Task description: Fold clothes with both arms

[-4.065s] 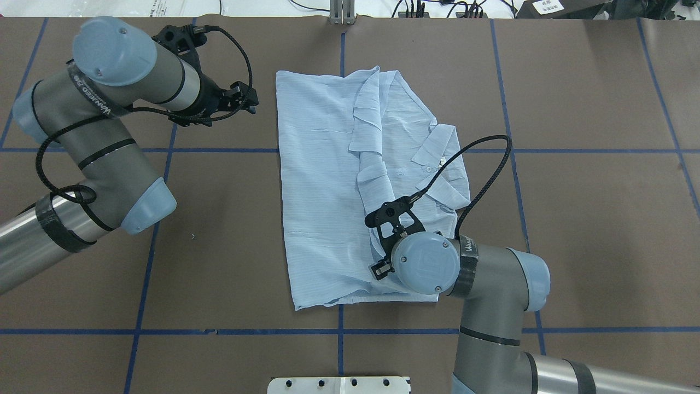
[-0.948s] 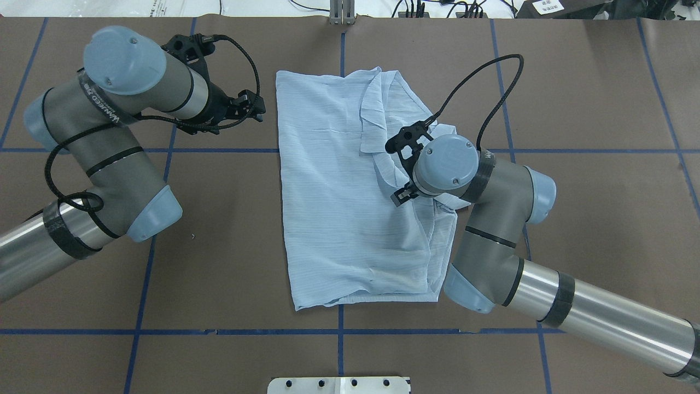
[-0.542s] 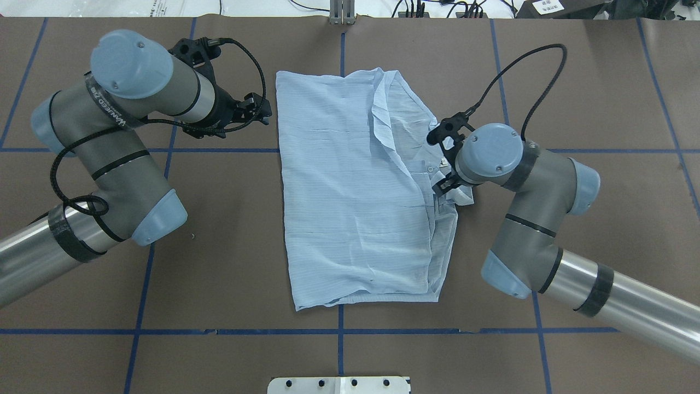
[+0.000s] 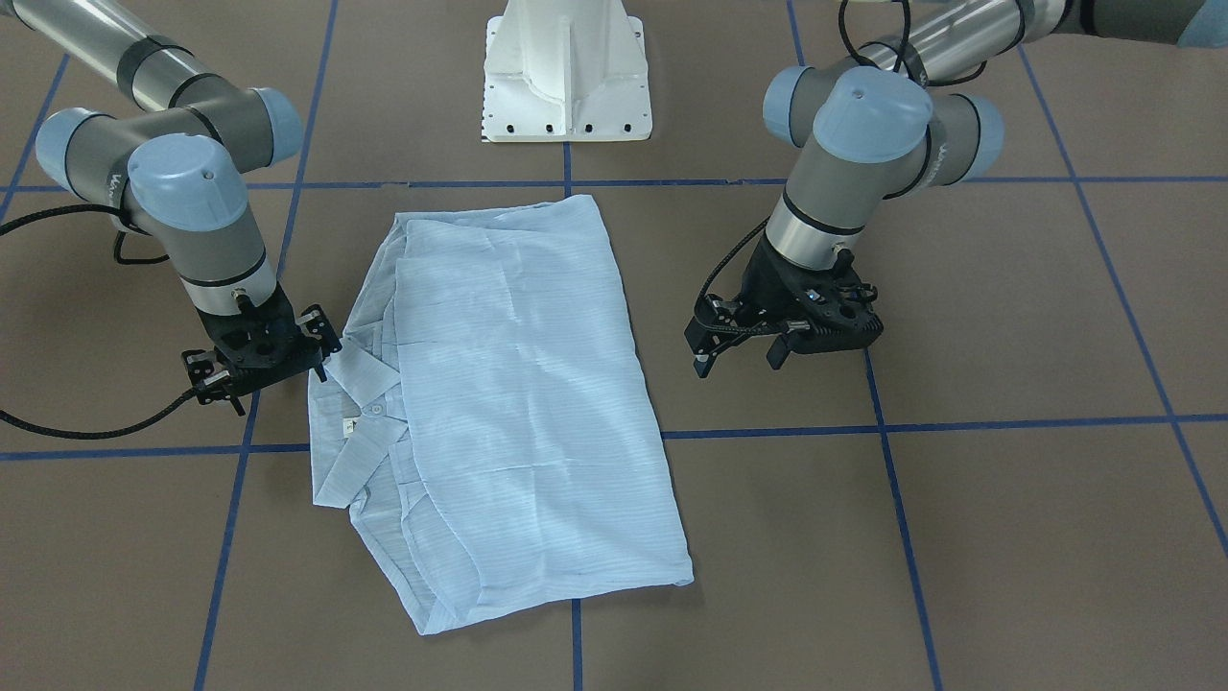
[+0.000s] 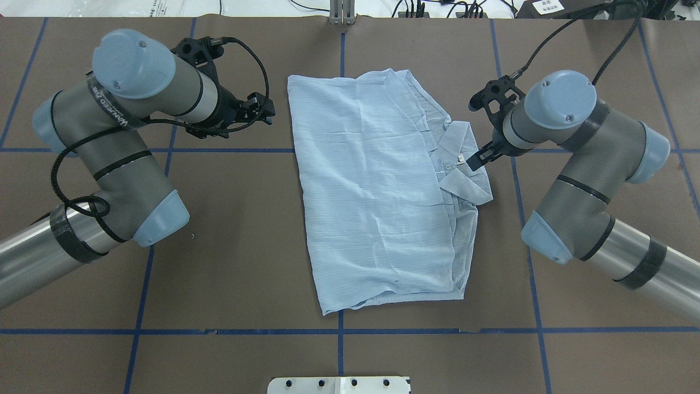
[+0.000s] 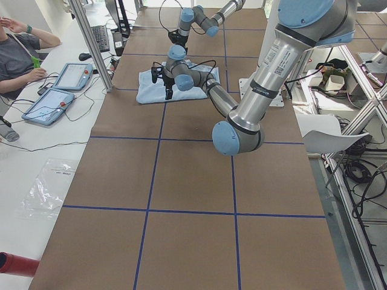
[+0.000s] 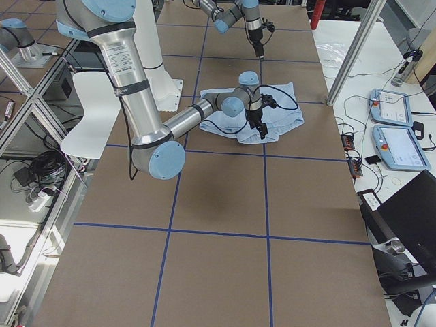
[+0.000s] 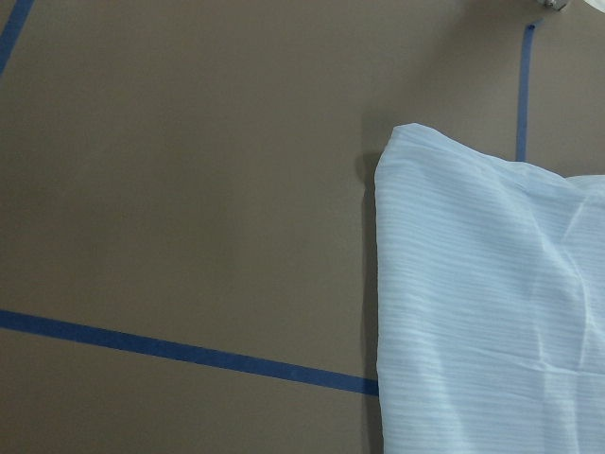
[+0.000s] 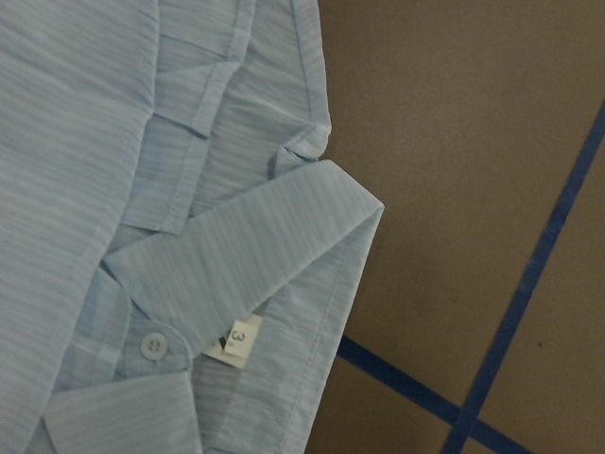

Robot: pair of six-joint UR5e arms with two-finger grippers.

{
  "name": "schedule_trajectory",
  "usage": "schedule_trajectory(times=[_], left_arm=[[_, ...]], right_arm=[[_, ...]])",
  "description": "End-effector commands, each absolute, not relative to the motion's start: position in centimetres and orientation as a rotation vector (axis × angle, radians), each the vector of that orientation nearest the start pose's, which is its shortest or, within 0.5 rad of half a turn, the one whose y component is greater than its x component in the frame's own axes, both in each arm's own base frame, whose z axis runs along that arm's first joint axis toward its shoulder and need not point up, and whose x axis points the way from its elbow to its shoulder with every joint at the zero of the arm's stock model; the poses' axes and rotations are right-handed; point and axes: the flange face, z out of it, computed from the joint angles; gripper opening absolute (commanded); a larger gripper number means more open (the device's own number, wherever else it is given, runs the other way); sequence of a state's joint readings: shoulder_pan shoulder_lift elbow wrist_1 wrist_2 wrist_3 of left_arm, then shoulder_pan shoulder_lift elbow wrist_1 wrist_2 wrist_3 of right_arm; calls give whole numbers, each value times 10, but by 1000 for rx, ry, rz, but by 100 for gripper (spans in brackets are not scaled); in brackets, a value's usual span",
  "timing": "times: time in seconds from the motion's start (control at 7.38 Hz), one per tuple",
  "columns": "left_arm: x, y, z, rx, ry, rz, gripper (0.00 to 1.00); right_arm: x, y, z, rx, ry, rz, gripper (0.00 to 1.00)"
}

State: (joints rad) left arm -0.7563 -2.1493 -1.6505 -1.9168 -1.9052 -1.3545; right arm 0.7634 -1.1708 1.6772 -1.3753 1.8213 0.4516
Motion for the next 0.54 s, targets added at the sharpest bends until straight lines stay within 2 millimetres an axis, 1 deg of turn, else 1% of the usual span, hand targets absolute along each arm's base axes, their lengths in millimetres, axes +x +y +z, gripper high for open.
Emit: schedule_trajectory(times=[0.0,0.14,0.27,0.41], left_arm=[[422,-537,243,196,1027,-322,100],[424,-537,245,194,1025,-321,100],[424,-537,245,195,1024,-322,100],[430,-528,240,188,1036,-312,100]], right_arm=[[-414,-546,337,454,-635,-421,100],[-440,-568,310,457,-650,-402,100],[-451,-577,292,447,-667,-361,100],[-450,-574,287,438,-691,-351,100]])
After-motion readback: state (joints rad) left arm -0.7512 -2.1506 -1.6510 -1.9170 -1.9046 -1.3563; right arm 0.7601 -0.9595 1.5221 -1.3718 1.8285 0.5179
